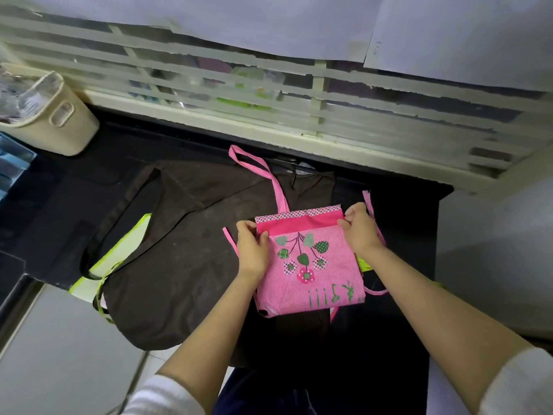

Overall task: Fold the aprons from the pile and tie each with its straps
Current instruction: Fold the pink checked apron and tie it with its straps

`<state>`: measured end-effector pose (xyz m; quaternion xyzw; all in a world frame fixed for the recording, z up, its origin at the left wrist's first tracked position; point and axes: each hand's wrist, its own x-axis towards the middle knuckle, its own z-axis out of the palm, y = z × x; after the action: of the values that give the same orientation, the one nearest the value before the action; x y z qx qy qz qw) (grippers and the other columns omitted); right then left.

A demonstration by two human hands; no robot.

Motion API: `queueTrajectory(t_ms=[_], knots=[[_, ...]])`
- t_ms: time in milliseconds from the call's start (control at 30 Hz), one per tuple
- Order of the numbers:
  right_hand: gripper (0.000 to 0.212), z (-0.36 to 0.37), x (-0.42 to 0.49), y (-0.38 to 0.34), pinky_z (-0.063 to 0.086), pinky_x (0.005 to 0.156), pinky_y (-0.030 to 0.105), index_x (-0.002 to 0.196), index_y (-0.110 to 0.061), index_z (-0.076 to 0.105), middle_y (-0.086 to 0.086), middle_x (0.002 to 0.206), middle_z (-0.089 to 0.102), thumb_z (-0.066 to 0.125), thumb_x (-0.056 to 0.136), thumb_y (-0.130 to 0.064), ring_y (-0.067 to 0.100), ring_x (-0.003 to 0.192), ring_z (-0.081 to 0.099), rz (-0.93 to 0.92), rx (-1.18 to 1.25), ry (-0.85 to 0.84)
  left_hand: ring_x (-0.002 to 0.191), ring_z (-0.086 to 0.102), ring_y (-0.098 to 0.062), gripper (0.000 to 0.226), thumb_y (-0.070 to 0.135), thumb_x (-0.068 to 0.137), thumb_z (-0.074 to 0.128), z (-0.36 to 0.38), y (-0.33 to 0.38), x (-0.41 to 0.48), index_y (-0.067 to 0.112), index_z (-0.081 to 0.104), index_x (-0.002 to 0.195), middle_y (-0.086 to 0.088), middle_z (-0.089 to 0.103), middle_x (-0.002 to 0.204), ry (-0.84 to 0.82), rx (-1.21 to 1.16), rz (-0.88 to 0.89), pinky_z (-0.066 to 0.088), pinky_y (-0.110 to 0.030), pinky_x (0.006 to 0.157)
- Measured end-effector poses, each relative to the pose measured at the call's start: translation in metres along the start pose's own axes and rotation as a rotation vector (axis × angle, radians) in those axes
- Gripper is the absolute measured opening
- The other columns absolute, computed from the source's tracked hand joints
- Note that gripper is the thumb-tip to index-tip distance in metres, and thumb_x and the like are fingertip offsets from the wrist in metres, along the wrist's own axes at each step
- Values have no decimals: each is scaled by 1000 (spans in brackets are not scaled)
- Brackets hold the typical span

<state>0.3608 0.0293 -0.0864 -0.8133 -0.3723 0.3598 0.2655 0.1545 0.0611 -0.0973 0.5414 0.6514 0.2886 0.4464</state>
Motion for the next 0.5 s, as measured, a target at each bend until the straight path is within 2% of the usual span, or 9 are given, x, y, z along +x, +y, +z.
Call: queueTrajectory(t_ms=[100,167,233,267,333,367,400,467,500], knots=[[19,2,-7,-8,43,90,31,111,-5,45,10,110,48,50,93,-1,20,103,50,-92,-110,41,98,42,-21,34,-13,80,51,1,7,-6,2,45,110,-14,43,112,113,216,92,39,-26,87],[42,7,-19,-9,33,110,34,132,-2,41,15,138,37,48,91,5,26,128,39,-282,-303,72,106,44,-28,48,-15,70,50,0,13,-15,0,50,115,-17,46,118,131,446,304,38,-36,90],[59,15,-38,-8,25,116,39,142,-5,35,12,152,28,52,87,8,26,141,26,-492,-471,-5,124,42,-34,54,-10,71,54,3,13,-26,2,52,123,-17,47,132,-71,628,554,37,-44,100],[62,21,-46,-3,26,116,43,142,-5,37,11,151,31,59,85,3,26,141,28,-614,-587,-59,132,38,-35,54,-2,75,55,8,6,-30,4,51,129,-17,45,139,-176,714,650,33,-48,106],[59,29,-55,15,29,111,46,138,-5,44,13,144,43,64,84,-22,30,136,36,-719,-833,-171,135,35,-38,50,21,87,43,13,-8,-34,6,49,135,-16,41,145,-332,938,688,30,-50,108],[59,29,-57,24,27,110,46,139,-5,39,15,144,43,51,90,-36,31,136,33,-686,-926,-221,137,31,-39,55,33,92,30,13,-15,-35,8,42,140,-17,35,149,-367,1047,655,27,-49,109],[65,25,-56,32,21,112,44,142,-6,27,16,149,33,25,94,-50,31,140,22,-620,-995,-283,142,18,-37,62,43,94,14,11,-21,-34,12,26,146,-15,18,154,-420,1135,604,17,-46,114],[91,12,-50,45,2,116,37,142,-10,-9,11,156,-6,-28,74,-66,26,144,-7,-582,-1057,-370,140,-21,-27,68,56,88,-13,7,-33,-32,21,-12,146,-5,-22,152,-507,1198,539,-13,-37,115],[91,6,-47,48,-3,117,35,140,-11,-19,8,154,-18,-36,69,-66,23,144,-14,-573,-1068,-400,136,-30,-23,66,58,86,-16,6,-35,-30,24,-21,142,-2,-30,148,-524,1202,526,-19,-35,112]])
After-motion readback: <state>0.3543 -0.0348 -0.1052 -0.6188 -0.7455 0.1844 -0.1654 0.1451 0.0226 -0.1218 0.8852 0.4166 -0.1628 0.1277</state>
